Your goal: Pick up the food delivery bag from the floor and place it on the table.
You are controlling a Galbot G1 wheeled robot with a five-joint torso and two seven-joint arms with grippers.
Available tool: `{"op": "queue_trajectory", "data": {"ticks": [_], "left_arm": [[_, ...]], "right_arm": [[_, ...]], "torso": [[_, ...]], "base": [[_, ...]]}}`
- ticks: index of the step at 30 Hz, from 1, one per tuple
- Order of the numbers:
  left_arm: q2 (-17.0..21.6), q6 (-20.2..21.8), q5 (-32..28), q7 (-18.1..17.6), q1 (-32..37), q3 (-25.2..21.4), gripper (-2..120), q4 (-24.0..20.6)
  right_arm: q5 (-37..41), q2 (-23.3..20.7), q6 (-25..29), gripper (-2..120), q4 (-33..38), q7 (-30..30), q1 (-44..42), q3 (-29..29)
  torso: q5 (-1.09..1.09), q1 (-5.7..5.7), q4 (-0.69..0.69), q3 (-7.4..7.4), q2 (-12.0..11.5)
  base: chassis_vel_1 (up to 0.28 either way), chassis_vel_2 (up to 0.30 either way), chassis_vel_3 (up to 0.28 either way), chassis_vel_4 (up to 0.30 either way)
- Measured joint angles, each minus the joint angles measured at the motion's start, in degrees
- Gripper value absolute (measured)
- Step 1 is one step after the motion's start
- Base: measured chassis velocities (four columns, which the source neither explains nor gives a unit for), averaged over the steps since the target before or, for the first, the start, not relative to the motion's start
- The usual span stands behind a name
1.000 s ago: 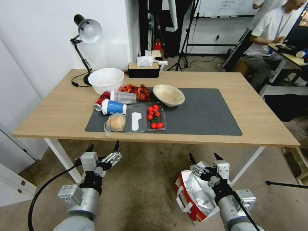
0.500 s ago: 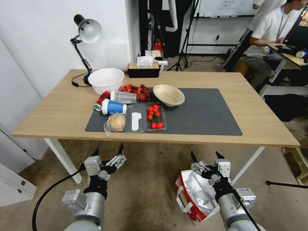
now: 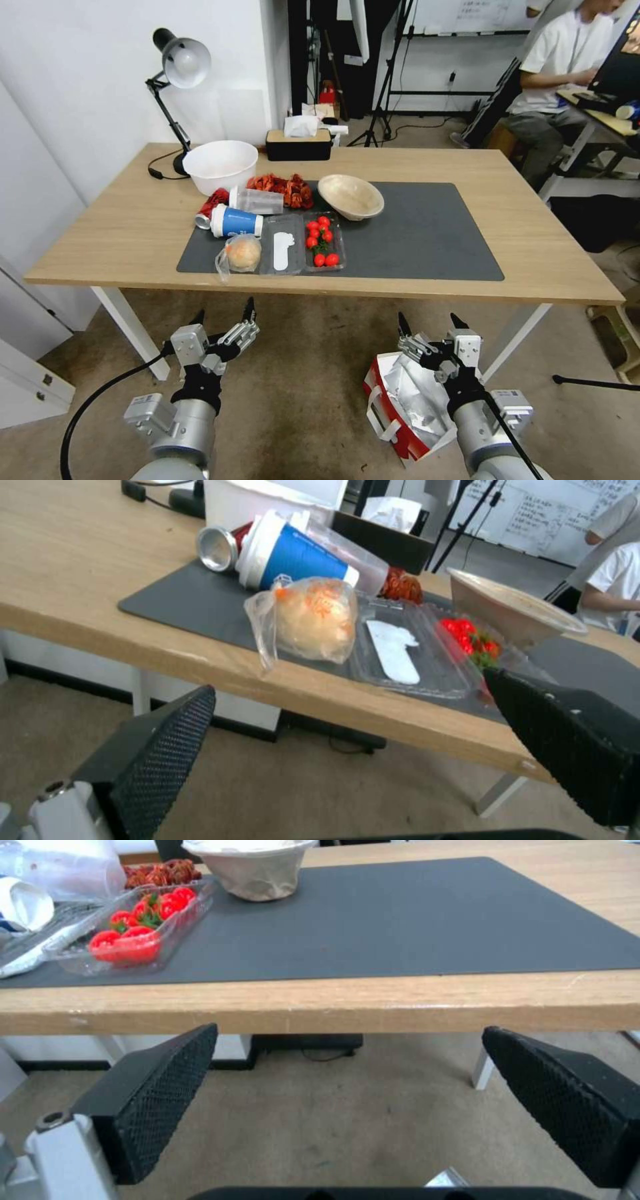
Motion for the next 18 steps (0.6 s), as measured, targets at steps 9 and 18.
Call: {"op": "queue_trajectory", "data": {"ticks": [9, 18], "left_arm": [[0.03, 0.24, 0.94, 0.04, 0.05, -0.11, 100, 0.00], [0.03, 0.26, 1.56, 0.08, 0.21, 0.04, 100, 0.00]], "right_arm": [[-1.17, 0.70, -0.24, 100, -0.30, -0.02, 0.09, -0.59], [-1.79, 0.61, -0.32, 100, -0.62, -0.12, 0.15, -0.52]], "torso": [[0.00, -1.55, 0.00, -2.08, -3.64], [0.00, -2.74, 0.00, -3.58, -6.31]], "base": [[0.000, 0.000, 0.000, 0.000], [0.000, 0.000, 0.000, 0.000]]}}
